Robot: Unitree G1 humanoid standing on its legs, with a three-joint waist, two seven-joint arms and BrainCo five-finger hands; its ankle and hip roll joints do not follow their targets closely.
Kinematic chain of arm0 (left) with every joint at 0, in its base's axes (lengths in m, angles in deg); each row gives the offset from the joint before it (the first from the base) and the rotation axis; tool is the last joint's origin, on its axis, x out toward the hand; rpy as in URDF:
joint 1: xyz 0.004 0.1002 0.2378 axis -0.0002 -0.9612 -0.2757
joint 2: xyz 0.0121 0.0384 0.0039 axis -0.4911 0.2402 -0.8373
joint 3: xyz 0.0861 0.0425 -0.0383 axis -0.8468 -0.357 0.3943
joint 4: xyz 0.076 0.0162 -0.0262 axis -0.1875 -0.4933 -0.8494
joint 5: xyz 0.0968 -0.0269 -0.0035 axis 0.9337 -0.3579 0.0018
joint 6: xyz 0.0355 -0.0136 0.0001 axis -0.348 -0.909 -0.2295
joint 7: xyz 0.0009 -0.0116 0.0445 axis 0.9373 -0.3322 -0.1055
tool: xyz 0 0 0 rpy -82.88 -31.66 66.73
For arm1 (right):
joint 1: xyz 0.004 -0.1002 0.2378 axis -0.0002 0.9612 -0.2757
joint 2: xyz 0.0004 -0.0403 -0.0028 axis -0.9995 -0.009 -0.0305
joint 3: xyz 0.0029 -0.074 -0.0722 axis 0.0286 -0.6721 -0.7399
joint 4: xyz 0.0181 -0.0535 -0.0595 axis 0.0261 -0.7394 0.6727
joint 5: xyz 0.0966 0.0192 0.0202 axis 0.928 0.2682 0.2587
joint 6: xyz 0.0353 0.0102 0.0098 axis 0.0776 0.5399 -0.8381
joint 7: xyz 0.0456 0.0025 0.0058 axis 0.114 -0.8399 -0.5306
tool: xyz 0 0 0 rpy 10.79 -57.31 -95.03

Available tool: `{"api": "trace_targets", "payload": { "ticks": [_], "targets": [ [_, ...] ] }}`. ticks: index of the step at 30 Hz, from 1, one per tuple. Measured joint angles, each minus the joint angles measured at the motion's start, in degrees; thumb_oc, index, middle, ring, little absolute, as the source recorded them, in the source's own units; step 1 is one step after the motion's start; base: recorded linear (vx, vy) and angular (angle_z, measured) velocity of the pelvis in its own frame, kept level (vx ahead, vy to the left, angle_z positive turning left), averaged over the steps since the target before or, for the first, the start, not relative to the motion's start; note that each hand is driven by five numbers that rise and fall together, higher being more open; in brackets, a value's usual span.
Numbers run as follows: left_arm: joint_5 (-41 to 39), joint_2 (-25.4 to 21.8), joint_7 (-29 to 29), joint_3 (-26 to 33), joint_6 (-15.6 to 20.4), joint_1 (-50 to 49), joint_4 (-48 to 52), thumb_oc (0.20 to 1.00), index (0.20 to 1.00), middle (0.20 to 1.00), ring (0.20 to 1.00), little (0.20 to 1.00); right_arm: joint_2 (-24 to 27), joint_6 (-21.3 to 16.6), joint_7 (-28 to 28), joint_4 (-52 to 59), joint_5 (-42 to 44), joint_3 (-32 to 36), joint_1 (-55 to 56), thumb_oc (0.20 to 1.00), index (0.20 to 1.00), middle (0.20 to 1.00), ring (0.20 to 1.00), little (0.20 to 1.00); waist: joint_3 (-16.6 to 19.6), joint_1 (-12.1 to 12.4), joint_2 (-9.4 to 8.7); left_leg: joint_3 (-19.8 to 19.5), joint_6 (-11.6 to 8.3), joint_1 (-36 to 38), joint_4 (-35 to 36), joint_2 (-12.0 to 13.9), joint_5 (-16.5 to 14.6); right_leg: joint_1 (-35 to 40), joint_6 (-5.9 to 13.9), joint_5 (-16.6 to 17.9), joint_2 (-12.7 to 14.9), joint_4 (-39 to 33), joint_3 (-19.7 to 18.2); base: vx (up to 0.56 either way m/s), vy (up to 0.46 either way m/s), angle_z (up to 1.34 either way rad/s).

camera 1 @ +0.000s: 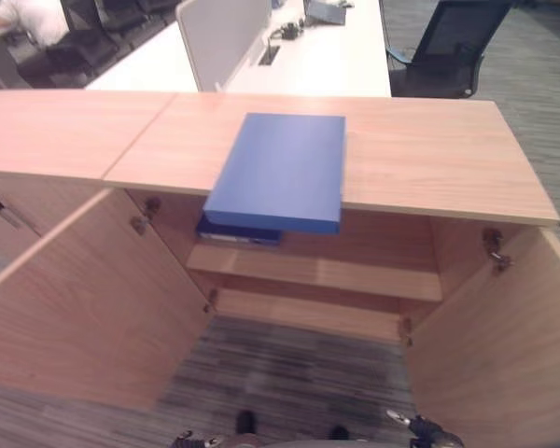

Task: Put the empty folder in the office cabinet

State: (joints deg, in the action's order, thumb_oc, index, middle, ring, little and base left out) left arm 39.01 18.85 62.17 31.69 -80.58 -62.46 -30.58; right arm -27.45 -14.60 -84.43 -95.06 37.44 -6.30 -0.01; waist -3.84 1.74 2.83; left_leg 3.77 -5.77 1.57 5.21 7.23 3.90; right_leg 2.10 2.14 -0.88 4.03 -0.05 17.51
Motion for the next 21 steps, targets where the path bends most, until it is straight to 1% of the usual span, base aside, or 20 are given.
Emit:
{"api": "trace_targets", "payload": {
  "ticks": [1, 2, 3, 6, 8, 12, 13, 14, 15, 16, 17, 18, 19, 21],
  "targets": [
    [0.0, -0.57, 0.03, -0.14, -0.01, 0.44, 0.28, 1.0, 1.0, 1.0, 1.0, 1.0, -0.78, 0.07, -0.01, 0.0, 0.0, 0.01, -0.04, 1.0, 1.0, 1.0, 1.0, 1.0, -0.01, 0.22, -0.9, 0.56, 0.68, 0.38, -0.04, -1.13, -0.11, -0.43, 0.74, 0.26, 1.29, 0.63, -0.76, 0.04, 0.158, -0.17],
    [-0.01, -1.06, 0.02, -0.18, -0.02, 0.63, 0.25, 1.0, 1.0, 1.0, 1.0, 1.0, -1.43, 0.06, -0.02, 0.07, 0.0, 0.01, -0.06, 1.0, 1.0, 1.0, 1.0, 1.0, -0.27, 0.19, -1.43, 0.81, 0.95, 0.71, -0.06, -1.98, -0.22, -0.42, 1.27, 0.12, 2.37, 1.06, -1.1, 0.04, 0.153, -0.11],
    [-0.13, -1.57, 0.0, -0.16, -0.04, 1.44, 0.27, 1.0, 1.0, 1.0, 1.0, 1.0, -2.0, 0.09, -0.01, 0.04, 0.02, 0.05, 0.14, 1.0, 1.0, 1.0, 1.0, 1.0, -0.05, 0.09, -2.41, 0.88, 1.61, 1.06, -0.05, -3.16, -0.61, -0.38, 1.94, 0.0, 3.37, 1.4, -1.18, 0.05, 0.204, -0.02],
    [-0.62, -1.74, -0.01, -0.14, 0.02, 1.81, 1.5, 1.0, 1.0, 1.0, 1.0, 1.0, -2.29, 0.07, 0.01, 0.1, 0.03, 0.21, -0.05, 1.0, 1.0, 1.0, 1.0, 1.0, 0.16, 0.48, -2.72, 1.61, 3.19, 1.3, -0.04, -5.19, -1.23, -0.71, 3.11, 0.05, 5.47, 2.01, -1.97, 0.03, 0.125, -0.05],
    [-2.36, -1.88, -0.09, -0.16, -0.01, 1.91, 4.16, 1.0, 1.0, 1.0, 1.0, 1.0, -2.35, 0.05, 0.06, 0.33, 0.06, 0.27, -1.41, 1.0, 1.0, 1.0, 1.0, 1.0, -0.03, 0.46, -2.41, 2.14, 4.17, 1.31, -0.04, -6.5, -1.4, -0.83, 4.2, 0.68, 6.45, 1.58, -2.59, 0.02, 0.149, -0.13],
    [-6.15, -4.16, -0.18, -0.15, 0.33, -1.26, 24.1, 1.0, 1.0, 1.0, 1.0, 1.0, -2.37, 0.01, 0.19, 1.31, 0.24, 0.49, -1.52, 1.0, 1.0, 1.0, 1.0, 1.0, -0.7, 0.98, -2.06, 2.29, 4.77, 1.3, -0.04, -7.34, -1.27, -0.82, 4.94, 1.16, 7.23, 1.41, -2.7, -0.01, 0.072, -0.03],
    [-11.92, -7.34, 1.23, 0.27, 2.37, -6.37, 44.38, 1.0, 1.0, 1.0, 1.0, 1.0, -2.41, -0.1, 0.27, 3.49, 0.23, 2.66, -0.72, 1.0, 1.0, 1.0, 1.0, 1.0, -1.52, 1.09, -2.16, 2.92, 4.82, 1.36, -0.02, -7.38, -1.25, -0.83, 5.34, 1.56, 7.37, 0.99, -3.22, -0.02, 0.063, -0.14],
    [-13.83, -8.32, 2.1, 1.2, 2.81, -4.92, 48.76, 1.0, 1.0, 1.0, 1.0, 1.0, -2.25, 0.36, 0.6, 3.49, 0.07, 2.65, -1.25, 1.0, 1.0, 1.0, 1.0, 1.0, -1.7, 1.46, -1.74, 3.17, 4.82, 1.72, -0.04, -7.44, -1.25, -0.68, 5.47, 2.14, 7.46, 0.08, -3.4, 0.0, 0.042, -0.28],
    [-15.45, -10.95, 2.85, 2.25, 0.06, -7.95, 58.12, 1.0, 1.0, 1.0, 1.0, 1.0, -2.46, 0.79, 0.3, 3.23, -0.02, 3.47, -1.32, 1.0, 1.0, 1.0, 1.0, 1.0, -2.1, 0.86, -1.96, 3.99, 4.75, 1.82, 0.03, -7.3, -1.6, -0.37, 5.65, 2.35, 7.29, -0.8, -3.69, -0.01, 0.038, -0.28],
    [-16.18, -14.63, 3.8, 2.29, 0.18, -10.65, 67.28, 1.0, 1.0, 1.0, 1.0, 1.0, -2.46, 0.81, 0.12, 3.38, -0.01, 5.2, -1.54, 1.0, 1.0, 1.0, 1.0, 1.0, -2.7, 0.82, -1.96, 4.24, 4.71, 1.77, 0.19, -7.18, -1.61, -0.37, 5.7, 2.53, 7.15, -0.92, -4.07, 0.0, -0.008, -0.17],
    [-16.36, -16.41, 5.06, 3.72, 1.27, -10.8, 72.91, 1.0, 1.0, 1.0, 1.0, 1.0, -1.75, 1.17, 0.19, 3.55, -0.06, 5.03, -1.1, 1.0, 1.0, 1.0, 1.0, 1.0, -2.97, 1.0, -1.58, 4.18, 4.83, 1.72, -0.02, -7.24, -1.41, -0.05, 5.8, 3.08, 7.19, -1.4, -4.01, 0.0, -0.018, -0.07],
    [-16.37, -16.59, 5.35, 5.98, 1.69, -10.61, 76.03, 1.0, 1.0, 1.0, 1.0, 1.0, -1.41, 1.73, 0.17, 3.24, -0.08, 5.03, -0.46, 1.0, 1.0, 1.0, 1.0, 1.0, -2.95, 1.34, -1.4, 4.42, 4.83, 1.83, -0.02, -7.27, -1.41, 0.12, 5.79, 3.43, 7.17, -1.93, -4.1, 0.0, 0.0, 0.0],
    [-16.36, -16.36, 5.35, 8.71, 2.25, -10.03, 78.39, 1.0, 1.0, 1.0, 1.0, 1.0, -1.42, 1.77, 0.09, 3.3, -0.08, 4.89, 0.22, 1.0, 1.0, 1.0, 1.0, 1.0, -2.86, 1.65, -1.24, 4.54, 4.83, 1.84, -0.02, -7.28, -1.42, 0.48, 5.83, 3.81, 7.09, -2.75, -4.1, 0.0, -0.021, -0.07],
    [-16.19, -16.9, 5.27, 11.27, 2.32, -8.15, 80.7, 1.0, 1.0, 1.0, 1.0, 1.0, -1.71, 1.78, -0.14, 3.26, -0.08, 4.88, 0.62, 1.0, 1.0, 1.0, 1.0, 1.0, -2.94, 1.98, -1.18, 4.55, 4.82, 1.87, -0.02, -7.22, -1.41, 1.17, 5.73, 4.55, 6.83, -4.15, -4.05, 0.0, -0.039, -0.02]
  ]
}}
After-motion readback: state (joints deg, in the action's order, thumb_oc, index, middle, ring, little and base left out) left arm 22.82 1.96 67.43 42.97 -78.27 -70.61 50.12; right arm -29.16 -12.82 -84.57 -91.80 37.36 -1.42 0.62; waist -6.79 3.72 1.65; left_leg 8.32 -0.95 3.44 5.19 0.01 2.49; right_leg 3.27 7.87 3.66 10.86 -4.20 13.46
